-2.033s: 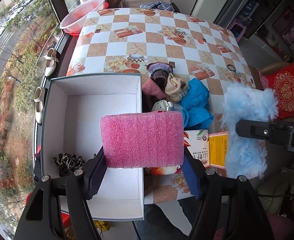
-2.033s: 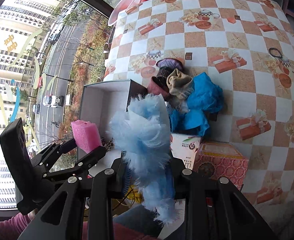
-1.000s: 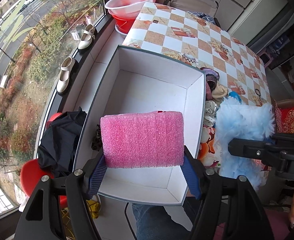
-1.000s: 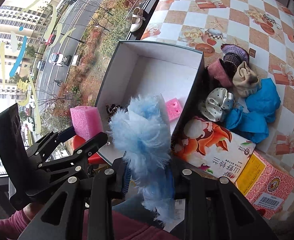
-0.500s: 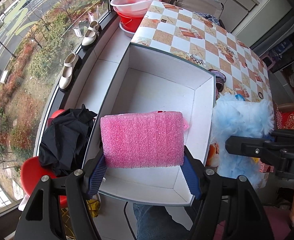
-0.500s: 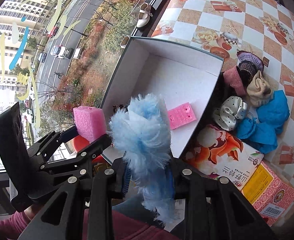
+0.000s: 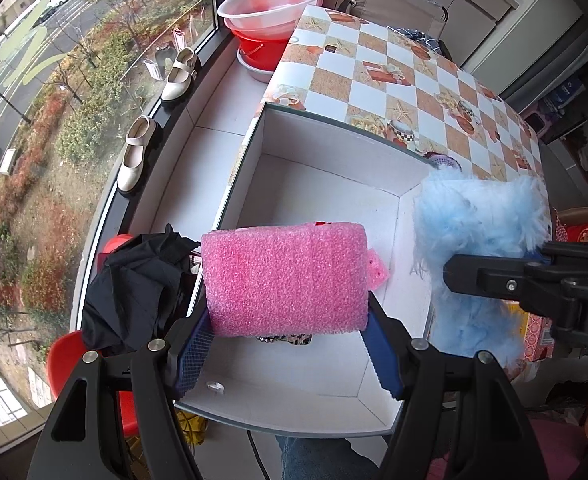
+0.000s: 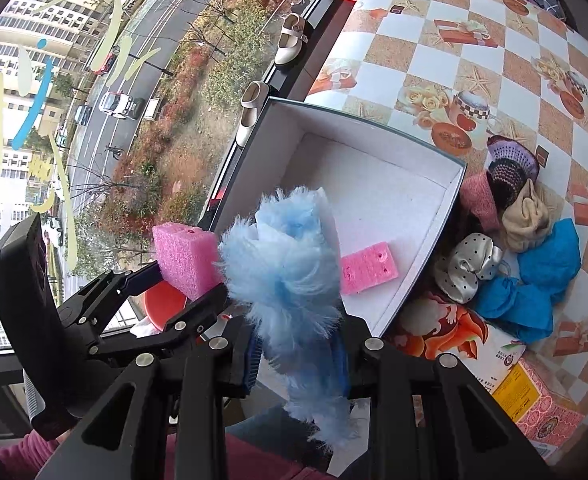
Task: Organize soft objects
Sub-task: 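Lower the pink foam block into the box and open the left tool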
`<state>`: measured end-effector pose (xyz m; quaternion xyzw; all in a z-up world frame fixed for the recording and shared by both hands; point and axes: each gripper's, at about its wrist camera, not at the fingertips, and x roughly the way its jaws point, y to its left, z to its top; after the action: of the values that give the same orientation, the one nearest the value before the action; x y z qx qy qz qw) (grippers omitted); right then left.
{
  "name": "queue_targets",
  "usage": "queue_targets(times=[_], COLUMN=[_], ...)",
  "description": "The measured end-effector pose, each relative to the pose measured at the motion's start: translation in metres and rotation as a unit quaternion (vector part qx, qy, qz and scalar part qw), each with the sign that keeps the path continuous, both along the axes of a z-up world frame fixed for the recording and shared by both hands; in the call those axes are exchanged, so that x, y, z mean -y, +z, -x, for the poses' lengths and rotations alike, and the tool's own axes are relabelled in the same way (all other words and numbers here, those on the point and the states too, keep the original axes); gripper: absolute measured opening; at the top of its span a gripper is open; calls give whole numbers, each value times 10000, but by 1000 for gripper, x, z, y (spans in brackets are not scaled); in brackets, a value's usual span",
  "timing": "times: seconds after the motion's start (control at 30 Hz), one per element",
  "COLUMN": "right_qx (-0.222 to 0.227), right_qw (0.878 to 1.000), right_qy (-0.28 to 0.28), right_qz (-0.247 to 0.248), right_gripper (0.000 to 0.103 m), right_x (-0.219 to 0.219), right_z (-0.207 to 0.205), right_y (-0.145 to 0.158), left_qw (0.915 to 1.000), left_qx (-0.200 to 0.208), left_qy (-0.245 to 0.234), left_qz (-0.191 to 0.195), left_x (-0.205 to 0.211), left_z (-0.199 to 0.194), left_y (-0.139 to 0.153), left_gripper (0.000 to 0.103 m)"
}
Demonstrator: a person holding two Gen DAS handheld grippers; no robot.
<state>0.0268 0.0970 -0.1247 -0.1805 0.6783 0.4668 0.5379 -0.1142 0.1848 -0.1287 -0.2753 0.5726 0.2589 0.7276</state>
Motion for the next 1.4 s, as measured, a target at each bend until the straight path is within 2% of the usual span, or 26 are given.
queue_targets(times=[0.37, 1.4], right_qx=[215, 186], right_qw=[9997, 9993], right_qy=[-129, -264], right_qz=[-30, 211], right_gripper=[31, 31], right_x=[-31, -41], right_z=[-23, -33], right_y=[-5, -29], left_qw=[10000, 9997], left_qx=[-45, -215], left_qy=[-75, -93], left_qz=[-33, 98], left_x=[-19, -25], left_z=[-28, -44], left_y=[-15, -43], left_gripper=[73, 73])
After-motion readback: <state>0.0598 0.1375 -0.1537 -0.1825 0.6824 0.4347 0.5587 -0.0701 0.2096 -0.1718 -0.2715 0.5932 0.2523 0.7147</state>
